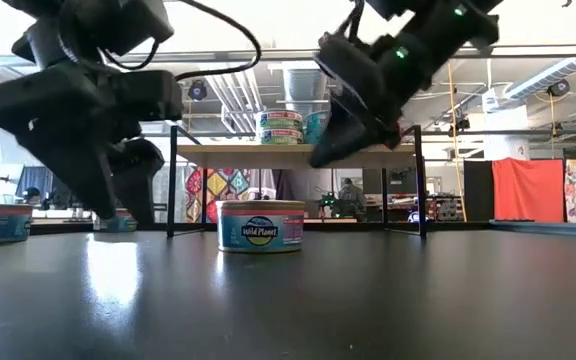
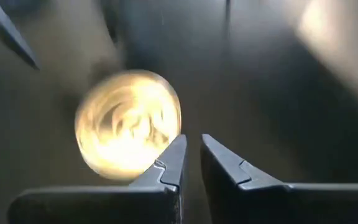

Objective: Stack canned seafood by type on shelf
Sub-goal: Put the blue pink tuna can on the shelf

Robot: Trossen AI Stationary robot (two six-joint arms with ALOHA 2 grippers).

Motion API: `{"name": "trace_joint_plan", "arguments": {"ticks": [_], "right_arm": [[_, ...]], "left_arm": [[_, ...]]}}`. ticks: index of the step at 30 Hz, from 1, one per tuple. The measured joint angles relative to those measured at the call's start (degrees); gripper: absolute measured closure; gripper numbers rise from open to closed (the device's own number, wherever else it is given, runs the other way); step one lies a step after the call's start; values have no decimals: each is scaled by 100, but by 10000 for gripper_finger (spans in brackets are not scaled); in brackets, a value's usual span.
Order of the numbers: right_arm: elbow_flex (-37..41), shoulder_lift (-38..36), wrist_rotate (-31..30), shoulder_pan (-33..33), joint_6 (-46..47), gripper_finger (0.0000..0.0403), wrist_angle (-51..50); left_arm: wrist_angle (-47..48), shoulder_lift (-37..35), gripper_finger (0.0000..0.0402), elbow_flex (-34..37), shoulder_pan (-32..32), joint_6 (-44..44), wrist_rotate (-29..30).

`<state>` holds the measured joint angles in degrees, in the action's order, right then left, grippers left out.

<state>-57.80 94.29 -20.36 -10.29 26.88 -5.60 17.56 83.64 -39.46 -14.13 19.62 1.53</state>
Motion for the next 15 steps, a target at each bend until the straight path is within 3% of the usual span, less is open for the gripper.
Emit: {"name": "trace_joint_plan", "arguments": {"ticks": [5, 10, 15], "right_arm": [[-167, 309, 38, -308, -49, 365, -406], [-360, 790, -16, -161, -281, 365, -615], [-743, 1138, 888, 39, -507, 365, -634]], "left_arm": [[-345, 59, 2, 19, 0, -269, 107], [-1448, 399, 2, 102, 15, -1042, 119], [-1924, 954, 2, -135, 255, -1179, 96]]}}
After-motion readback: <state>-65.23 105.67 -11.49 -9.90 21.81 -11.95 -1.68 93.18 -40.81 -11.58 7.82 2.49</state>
